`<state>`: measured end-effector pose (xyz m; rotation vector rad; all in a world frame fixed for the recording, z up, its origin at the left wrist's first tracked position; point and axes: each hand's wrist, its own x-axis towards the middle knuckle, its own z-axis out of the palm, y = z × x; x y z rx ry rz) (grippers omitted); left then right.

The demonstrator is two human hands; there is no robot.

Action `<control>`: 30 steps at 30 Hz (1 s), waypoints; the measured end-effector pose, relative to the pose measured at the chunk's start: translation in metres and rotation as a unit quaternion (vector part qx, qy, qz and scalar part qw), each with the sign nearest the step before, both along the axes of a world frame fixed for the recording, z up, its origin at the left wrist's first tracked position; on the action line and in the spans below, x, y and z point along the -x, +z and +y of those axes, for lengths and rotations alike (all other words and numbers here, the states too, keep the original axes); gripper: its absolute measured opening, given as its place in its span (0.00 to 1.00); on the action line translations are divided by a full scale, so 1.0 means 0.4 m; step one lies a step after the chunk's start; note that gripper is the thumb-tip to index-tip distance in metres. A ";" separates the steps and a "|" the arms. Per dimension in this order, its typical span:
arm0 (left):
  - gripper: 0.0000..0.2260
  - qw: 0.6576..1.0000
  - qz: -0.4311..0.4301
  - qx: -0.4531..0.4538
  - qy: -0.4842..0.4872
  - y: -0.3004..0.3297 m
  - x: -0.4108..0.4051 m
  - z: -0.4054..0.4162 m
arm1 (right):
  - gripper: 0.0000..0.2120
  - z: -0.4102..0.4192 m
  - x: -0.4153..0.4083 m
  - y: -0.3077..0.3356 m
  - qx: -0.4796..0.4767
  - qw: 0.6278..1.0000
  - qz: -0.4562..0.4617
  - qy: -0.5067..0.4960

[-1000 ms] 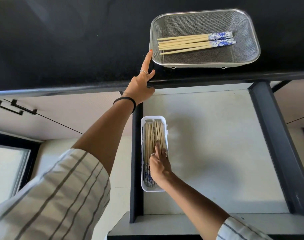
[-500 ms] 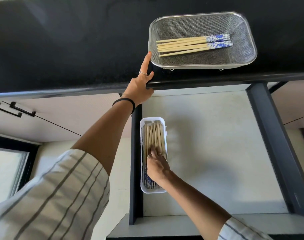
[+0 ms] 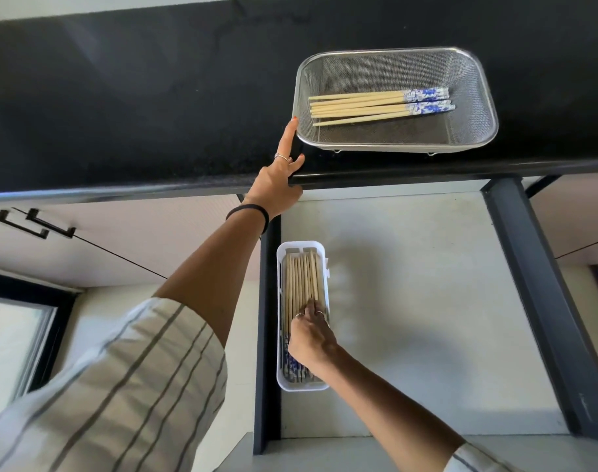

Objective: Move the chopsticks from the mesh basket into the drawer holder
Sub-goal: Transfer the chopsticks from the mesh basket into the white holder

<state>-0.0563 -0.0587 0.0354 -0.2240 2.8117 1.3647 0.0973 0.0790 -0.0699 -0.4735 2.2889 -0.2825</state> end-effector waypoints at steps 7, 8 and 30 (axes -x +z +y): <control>0.48 1.000 -0.025 0.007 -0.002 -0.002 0.003 0.001 | 0.27 -0.002 0.001 0.015 -0.025 0.999 0.002 0.021; 0.47 1.000 -0.024 0.012 -0.003 -0.002 0.005 0.001 | 0.28 0.001 0.001 0.020 -0.026 1.000 0.000 0.015; 0.49 0.999 -0.036 -0.005 -0.013 0.013 -0.011 0.013 | 0.18 0.185 0.621 0.492 0.216 0.902 0.325 -0.182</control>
